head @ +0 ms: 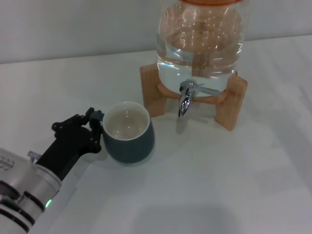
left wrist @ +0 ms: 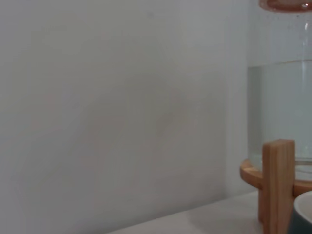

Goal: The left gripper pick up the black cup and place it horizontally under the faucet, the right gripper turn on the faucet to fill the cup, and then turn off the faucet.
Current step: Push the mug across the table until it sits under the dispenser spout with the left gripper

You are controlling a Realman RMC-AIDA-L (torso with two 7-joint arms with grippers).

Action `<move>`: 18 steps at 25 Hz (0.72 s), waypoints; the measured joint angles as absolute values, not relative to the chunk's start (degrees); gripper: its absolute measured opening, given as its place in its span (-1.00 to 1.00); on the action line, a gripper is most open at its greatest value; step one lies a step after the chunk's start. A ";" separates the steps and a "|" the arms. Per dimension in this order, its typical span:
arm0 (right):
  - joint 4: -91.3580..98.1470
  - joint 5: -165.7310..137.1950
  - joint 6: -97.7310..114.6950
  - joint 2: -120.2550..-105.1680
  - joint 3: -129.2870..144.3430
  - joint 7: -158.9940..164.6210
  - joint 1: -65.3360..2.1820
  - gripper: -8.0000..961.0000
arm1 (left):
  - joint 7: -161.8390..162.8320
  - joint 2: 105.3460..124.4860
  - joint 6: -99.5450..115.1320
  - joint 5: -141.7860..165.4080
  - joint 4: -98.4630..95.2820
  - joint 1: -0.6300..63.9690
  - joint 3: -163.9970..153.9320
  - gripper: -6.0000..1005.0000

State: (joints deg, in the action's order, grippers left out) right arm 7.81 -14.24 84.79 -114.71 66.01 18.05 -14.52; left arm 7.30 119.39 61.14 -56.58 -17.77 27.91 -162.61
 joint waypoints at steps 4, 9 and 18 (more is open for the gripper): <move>7.64 -14.26 85.15 -114.82 66.12 18.10 -14.50 0.81 | 8.42 119.45 59.68 -54.66 -18.12 29.04 -162.65 -0.76; 7.55 -14.28 85.78 -114.90 66.54 18.22 -14.50 0.81 | 10.06 119.61 58.60 -52.40 -18.25 30.11 -162.69 -0.76; 7.55 -14.33 86.22 -114.96 66.90 18.29 -14.50 0.81 | 12.09 119.71 55.93 -50.26 -19.06 32.34 -162.68 -0.76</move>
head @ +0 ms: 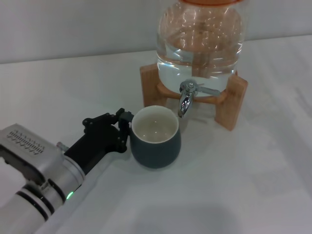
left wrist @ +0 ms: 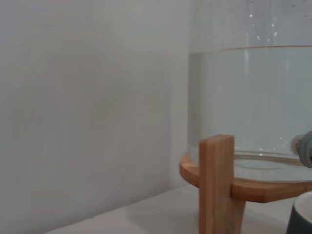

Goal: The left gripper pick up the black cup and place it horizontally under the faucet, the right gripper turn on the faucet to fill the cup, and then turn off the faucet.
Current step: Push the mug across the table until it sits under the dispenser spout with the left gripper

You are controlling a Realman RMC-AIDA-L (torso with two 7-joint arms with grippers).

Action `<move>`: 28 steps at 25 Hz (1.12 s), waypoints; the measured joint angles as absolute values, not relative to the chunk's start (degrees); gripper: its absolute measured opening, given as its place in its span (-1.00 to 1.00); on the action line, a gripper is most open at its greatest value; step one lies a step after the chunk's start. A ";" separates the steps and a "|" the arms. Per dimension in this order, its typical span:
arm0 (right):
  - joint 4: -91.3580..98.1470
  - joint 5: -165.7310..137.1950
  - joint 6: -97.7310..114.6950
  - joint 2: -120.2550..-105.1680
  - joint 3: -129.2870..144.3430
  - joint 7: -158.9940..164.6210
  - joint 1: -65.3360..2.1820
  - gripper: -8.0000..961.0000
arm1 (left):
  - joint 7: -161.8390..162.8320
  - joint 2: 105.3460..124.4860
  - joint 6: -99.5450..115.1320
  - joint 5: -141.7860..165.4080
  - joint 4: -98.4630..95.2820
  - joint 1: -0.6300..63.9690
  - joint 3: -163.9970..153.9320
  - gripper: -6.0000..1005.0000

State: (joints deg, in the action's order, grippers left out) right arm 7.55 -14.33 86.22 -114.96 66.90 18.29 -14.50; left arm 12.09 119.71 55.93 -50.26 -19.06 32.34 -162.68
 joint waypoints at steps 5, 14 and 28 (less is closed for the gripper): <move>7.55 -14.33 86.27 -114.97 66.88 18.29 -14.50 0.81 | 12.15 119.70 53.92 -49.63 -19.74 33.20 -162.69 -0.77; 7.56 -14.33 86.55 -114.96 67.50 18.28 -14.50 0.81 | 12.18 119.77 52.99 -49.58 -19.62 33.46 -162.69 -0.77; 7.56 -14.32 86.84 -114.96 68.33 19.10 -14.56 0.81 | 12.30 119.96 51.03 -46.56 -19.78 33.83 -162.69 -0.77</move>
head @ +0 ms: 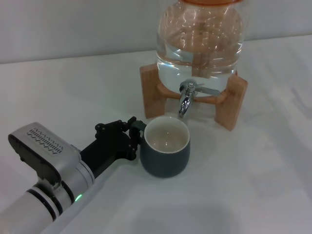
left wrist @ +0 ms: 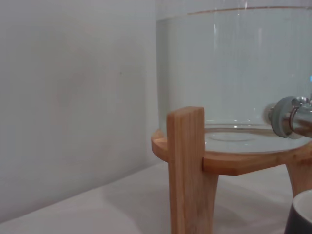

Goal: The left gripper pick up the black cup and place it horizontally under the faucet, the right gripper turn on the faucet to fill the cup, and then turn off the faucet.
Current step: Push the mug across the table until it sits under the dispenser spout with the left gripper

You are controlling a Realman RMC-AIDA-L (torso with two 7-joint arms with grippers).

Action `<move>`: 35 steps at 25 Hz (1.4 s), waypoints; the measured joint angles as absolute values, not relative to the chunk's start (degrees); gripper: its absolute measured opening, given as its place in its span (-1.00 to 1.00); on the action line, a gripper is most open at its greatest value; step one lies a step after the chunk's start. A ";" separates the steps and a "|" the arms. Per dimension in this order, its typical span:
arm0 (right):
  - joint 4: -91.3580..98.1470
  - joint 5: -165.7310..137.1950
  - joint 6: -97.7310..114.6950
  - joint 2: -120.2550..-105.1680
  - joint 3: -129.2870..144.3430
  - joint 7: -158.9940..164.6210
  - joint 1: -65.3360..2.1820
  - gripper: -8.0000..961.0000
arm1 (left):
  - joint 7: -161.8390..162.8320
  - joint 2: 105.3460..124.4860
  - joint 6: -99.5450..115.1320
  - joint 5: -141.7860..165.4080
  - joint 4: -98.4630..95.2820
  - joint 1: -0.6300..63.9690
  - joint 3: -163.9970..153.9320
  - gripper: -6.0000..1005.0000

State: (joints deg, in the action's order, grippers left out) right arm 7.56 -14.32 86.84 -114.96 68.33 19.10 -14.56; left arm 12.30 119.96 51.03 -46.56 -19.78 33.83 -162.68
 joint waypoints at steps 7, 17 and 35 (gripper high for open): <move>7.56 -14.32 86.85 -114.96 69.05 19.48 -14.74 0.81 | 12.38 119.97 50.97 -46.55 -19.78 34.30 -162.66 -0.77; 7.87 -14.32 86.85 -114.96 69.94 19.54 -14.91 0.81 | 12.03 119.98 50.92 -46.57 -17.71 36.12 -162.65 -0.77; 8.09 -14.32 86.73 -114.96 70.49 19.60 -14.97 0.81 | 11.95 119.98 48.53 -46.32 -18.07 37.46 -162.69 -0.77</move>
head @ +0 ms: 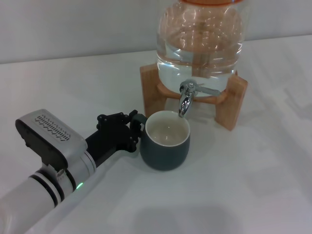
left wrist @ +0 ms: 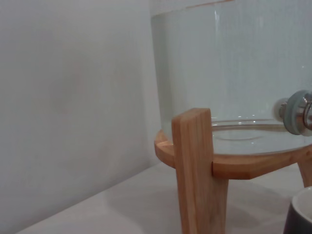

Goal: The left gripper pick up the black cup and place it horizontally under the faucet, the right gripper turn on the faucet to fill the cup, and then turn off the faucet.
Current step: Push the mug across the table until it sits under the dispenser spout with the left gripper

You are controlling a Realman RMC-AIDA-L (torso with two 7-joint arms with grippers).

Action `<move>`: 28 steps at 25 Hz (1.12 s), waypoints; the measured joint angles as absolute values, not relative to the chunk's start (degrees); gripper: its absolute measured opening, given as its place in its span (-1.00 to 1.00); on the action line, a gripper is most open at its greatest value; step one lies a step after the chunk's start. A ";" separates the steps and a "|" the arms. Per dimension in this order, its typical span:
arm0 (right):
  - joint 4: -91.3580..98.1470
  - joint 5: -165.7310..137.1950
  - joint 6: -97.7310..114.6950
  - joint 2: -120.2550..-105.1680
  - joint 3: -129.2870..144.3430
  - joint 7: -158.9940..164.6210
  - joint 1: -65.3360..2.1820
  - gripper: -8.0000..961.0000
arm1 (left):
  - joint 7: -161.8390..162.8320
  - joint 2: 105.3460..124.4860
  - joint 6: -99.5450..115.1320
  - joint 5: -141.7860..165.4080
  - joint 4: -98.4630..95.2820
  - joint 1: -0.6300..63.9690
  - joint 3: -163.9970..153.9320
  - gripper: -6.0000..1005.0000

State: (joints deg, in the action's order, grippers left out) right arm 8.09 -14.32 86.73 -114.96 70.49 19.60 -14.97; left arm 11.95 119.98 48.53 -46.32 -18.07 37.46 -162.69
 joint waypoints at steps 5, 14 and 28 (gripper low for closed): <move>8.10 -14.32 86.70 -114.96 70.49 19.60 -15.06 0.81 | 12.10 119.97 48.41 -45.75 -18.24 38.16 -162.58 -0.77; 8.18 -14.32 86.80 -114.96 70.49 19.64 -15.27 0.81 | 12.03 119.99 47.99 -45.29 -18.28 39.07 -162.69 -0.68; 8.18 -14.33 86.84 -115.04 70.49 19.83 -15.56 0.81 | 12.48 120.06 48.20 -45.17 -18.34 38.88 -162.64 -0.52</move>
State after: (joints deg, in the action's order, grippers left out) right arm 8.18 -14.33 86.84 -115.04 70.49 19.83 -15.56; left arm 12.48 120.06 48.20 -45.17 -18.34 38.88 -162.64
